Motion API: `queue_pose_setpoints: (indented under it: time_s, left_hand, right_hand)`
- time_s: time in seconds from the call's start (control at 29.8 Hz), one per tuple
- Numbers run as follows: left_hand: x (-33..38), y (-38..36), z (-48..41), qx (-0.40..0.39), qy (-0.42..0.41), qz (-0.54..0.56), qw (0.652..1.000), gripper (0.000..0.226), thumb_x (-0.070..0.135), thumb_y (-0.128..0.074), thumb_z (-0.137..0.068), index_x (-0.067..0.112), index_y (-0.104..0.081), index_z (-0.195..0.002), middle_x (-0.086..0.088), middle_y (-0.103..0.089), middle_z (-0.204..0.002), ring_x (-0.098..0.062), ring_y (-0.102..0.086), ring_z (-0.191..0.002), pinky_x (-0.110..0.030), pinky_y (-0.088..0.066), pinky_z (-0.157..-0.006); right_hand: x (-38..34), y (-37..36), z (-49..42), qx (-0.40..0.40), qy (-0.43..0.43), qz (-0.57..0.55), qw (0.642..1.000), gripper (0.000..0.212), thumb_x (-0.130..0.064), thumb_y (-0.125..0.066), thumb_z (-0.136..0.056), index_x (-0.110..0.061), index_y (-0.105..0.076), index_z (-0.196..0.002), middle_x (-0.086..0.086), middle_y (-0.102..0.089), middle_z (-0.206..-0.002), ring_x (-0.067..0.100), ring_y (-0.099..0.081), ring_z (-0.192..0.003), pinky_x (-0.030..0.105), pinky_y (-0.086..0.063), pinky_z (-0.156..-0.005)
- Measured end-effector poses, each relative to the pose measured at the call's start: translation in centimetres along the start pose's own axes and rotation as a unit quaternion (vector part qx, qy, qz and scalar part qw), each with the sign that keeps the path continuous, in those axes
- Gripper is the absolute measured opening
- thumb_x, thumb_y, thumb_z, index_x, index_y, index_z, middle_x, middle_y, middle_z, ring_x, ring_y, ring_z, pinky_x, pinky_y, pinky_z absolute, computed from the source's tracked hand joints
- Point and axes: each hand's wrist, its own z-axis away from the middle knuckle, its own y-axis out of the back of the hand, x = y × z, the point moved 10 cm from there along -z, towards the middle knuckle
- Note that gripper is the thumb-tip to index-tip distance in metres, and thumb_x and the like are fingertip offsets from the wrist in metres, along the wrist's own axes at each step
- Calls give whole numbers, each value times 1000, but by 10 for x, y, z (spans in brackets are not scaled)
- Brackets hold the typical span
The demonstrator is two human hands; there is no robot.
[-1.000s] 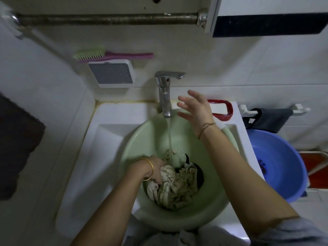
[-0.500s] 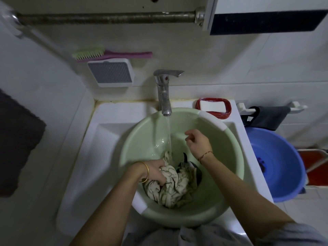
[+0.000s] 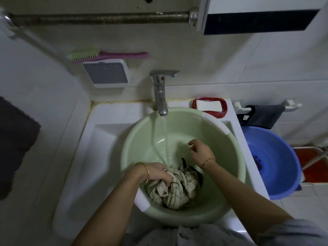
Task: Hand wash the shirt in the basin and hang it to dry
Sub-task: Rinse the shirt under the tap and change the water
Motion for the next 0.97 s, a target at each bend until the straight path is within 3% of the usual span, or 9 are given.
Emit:
queue_pose_setpoints:
  time_s: [0.2,0.34,0.44,0.6,0.7,0.77,0.87,0.97]
  left_hand:
    - [6,2,4,38,-40,-28,998,46,37,-65,-58,20,-62,-101,-4,-65,-106,-21,-61,-98,-36,-51,-85]
    - [13,1,9,61,-72,-56,994,23,35,-64,-75,27,-53,-94,0,-59,-99,-18,-57,-91,-24,-44,-64]
    - [20,-1,16,110,-87,-133,981,30,41,-58,-82,25,-49,-106,-1,-59,-104,-15,-51,-85,-22,-34,-57]
    - [28,-2,20,187,-116,-220,950,50,39,-57,-83,19,-40,-125,-7,-46,-121,-26,-51,-99,-28,-37,-72]
    - [30,-3,23,232,-115,-275,926,53,38,-51,-86,19,-35,-132,-9,-41,-127,-29,-48,-107,-33,-39,-79]
    - [30,-8,28,270,-110,-285,913,55,38,-47,-88,20,-31,-138,-9,-41,-129,-28,-46,-111,-34,-38,-83]
    - [30,-17,32,303,-116,-262,909,58,35,-44,-90,24,-24,-143,-8,-41,-130,-26,-45,-114,-34,-38,-88]
    - [32,-17,33,306,-122,-254,909,61,33,-45,-90,24,-20,-145,-8,-43,-129,-27,-46,-115,-34,-38,-89]
  right_hand:
    - [-10,-1,2,0,23,-6,1000,30,-9,-47,-90,-16,-56,-118,3,-61,-104,21,-57,-96,27,-45,-81]
    - [-27,4,5,10,67,-21,997,30,-8,-51,-88,-14,-58,-117,2,-60,-97,21,-58,-95,27,-45,-80]
    - [-36,3,12,0,94,-4,996,32,-11,-53,-88,-16,-57,-119,2,-60,-105,19,-56,-100,29,-46,-86]
    - [-35,-31,24,-123,97,118,981,47,-28,-55,-89,-20,-47,-134,8,-52,-130,24,-49,-119,32,-41,-99]
    - [-30,-51,33,-207,75,134,966,53,-39,-49,-93,-19,-39,-141,11,-43,-141,26,-44,-127,32,-35,-105]
    - [-31,-57,46,-255,74,114,957,52,-39,-48,-94,-18,-39,-141,10,-43,-140,25,-44,-126,31,-35,-103]
    - [-33,-59,65,-295,96,80,947,43,-33,-54,-92,-16,-47,-130,5,-54,-117,19,-52,-104,24,-37,-83]
    - [-31,-53,71,-289,114,78,947,50,-34,-60,-89,-18,-45,-134,4,-56,-122,18,-52,-107,24,-40,-88]
